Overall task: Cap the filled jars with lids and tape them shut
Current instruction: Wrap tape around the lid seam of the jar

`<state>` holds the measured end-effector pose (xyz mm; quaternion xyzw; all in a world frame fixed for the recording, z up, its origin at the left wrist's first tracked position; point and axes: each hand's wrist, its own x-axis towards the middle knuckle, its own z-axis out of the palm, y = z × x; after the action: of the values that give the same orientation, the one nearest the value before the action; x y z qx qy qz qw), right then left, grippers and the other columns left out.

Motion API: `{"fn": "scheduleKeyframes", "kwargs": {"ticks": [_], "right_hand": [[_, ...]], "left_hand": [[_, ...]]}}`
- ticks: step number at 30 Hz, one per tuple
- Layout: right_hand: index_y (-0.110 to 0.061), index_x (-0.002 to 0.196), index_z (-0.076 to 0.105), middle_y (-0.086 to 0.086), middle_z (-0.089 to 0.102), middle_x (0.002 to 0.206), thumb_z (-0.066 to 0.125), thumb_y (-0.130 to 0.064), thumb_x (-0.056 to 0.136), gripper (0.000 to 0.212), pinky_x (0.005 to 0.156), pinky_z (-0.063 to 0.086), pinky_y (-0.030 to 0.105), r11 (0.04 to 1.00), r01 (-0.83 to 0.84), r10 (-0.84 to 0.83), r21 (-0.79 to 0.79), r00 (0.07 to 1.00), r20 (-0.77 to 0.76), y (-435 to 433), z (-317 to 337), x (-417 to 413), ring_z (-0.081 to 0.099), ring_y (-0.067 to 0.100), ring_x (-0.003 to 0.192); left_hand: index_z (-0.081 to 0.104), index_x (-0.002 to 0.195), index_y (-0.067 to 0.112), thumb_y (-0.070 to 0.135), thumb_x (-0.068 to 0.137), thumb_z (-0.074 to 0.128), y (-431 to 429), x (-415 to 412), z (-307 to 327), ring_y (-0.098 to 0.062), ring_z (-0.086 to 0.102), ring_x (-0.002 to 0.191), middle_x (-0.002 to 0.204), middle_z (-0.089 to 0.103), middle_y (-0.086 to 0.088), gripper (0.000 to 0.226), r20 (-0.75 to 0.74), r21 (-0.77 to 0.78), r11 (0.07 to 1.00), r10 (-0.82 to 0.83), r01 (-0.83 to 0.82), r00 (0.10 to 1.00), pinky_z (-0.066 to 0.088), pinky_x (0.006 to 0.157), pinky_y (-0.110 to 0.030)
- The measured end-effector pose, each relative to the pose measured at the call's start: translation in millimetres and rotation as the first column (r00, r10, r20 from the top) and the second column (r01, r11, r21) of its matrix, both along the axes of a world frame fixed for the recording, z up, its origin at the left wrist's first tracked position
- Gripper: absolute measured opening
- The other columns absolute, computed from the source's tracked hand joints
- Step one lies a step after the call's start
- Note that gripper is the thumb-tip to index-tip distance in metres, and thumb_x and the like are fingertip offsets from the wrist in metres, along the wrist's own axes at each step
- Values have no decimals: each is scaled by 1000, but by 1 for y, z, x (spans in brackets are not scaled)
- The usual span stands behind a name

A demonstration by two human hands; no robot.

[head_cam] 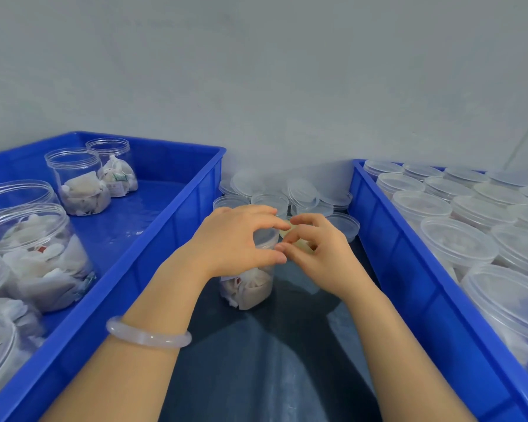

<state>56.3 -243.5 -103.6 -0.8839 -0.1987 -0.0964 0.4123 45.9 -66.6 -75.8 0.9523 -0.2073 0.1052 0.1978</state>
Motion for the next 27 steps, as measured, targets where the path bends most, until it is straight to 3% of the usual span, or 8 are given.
{"fn": "scheduleKeyframes", "kwargs": {"ticks": [2, 8, 10, 13, 17, 21, 24, 27], "right_hand": [[-31, 75, 69, -8, 53, 121, 71, -28, 83, 9, 89, 44, 29, 999, -20, 22, 31, 998, -58, 1, 2, 3, 51, 6, 93], [-37, 70, 66, -18, 54, 111, 79, -29, 73, 15, 75, 35, 4, 998, -11, 16, 60, 996, -85, -1, 10, 7, 49, -12, 96], [-33, 70, 66, -15, 55, 113, 76, -24, 76, 15, 76, 37, 10, 995, -45, 53, 90, 995, -88, -2, 8, 7, 51, -9, 88], [-29, 75, 67, -5, 56, 117, 65, -11, 85, 20, 84, 47, 33, 983, -101, 115, 154, 989, -88, -4, 2, 4, 53, -1, 84], [-35, 79, 67, -4, 55, 119, 62, -16, 90, 22, 85, 45, 31, 993, -75, 74, 86, 997, 17, -5, -8, -2, 53, 0, 87], [-13, 98, 71, 1, 52, 127, 57, -14, 93, 15, 89, 46, 37, 999, 36, -39, 25, 993, 115, 4, -19, -10, 56, 17, 108], [-8, 97, 69, 2, 50, 124, 52, -12, 94, 17, 72, 49, 44, 994, 106, -97, -26, 964, 250, 11, -23, -24, 58, 24, 85], [-9, 88, 69, 3, 50, 121, 50, -18, 90, 21, 54, 46, 41, 987, 145, -107, -68, 911, 397, 9, -22, -36, 50, 23, 65]], "left_hand": [[54, 124, 49, 50, 84, 62, 0, 0, 0, 11, 20, 121, 143, 41, 24, 41, 14, 3, 1000, -11, 11, 1000, 18, 89, -24], [51, 128, 37, 44, 84, 63, -7, 1, 7, 1, 44, 114, 133, 49, 24, 46, -41, 19, 999, 39, -39, 998, 24, 81, -23], [52, 125, 34, 45, 86, 61, -9, 2, 10, -2, 46, 101, 130, 51, 21, 41, -45, 65, 997, 45, -42, 998, 25, 77, -24], [55, 116, 33, 39, 87, 59, -9, 2, 9, -1, 44, 93, 122, 53, 20, 30, -25, 62, 998, 31, -29, 999, 26, 70, -23], [56, 105, 32, 41, 88, 56, -10, 0, 5, 2, 36, 82, 104, 50, 22, 19, 70, 80, 996, 28, -34, 997, 26, 66, -23], [51, 92, 30, 34, 87, 51, -18, 1, 2, -7, 44, 87, 98, 51, 16, 7, 126, 95, 993, 60, -73, 990, 26, 71, -29], [48, 83, 32, 34, 84, 53, -22, 1, 0, -8, 42, 86, 95, 53, 13, 6, 170, 53, 990, 116, -127, 979, 27, 70, -30], [50, 78, 33, 35, 82, 55, -23, 2, 2, -8, 43, 86, 93, 55, 12, 6, 160, 36, 994, 95, -102, 983, 29, 69, -31]]}}
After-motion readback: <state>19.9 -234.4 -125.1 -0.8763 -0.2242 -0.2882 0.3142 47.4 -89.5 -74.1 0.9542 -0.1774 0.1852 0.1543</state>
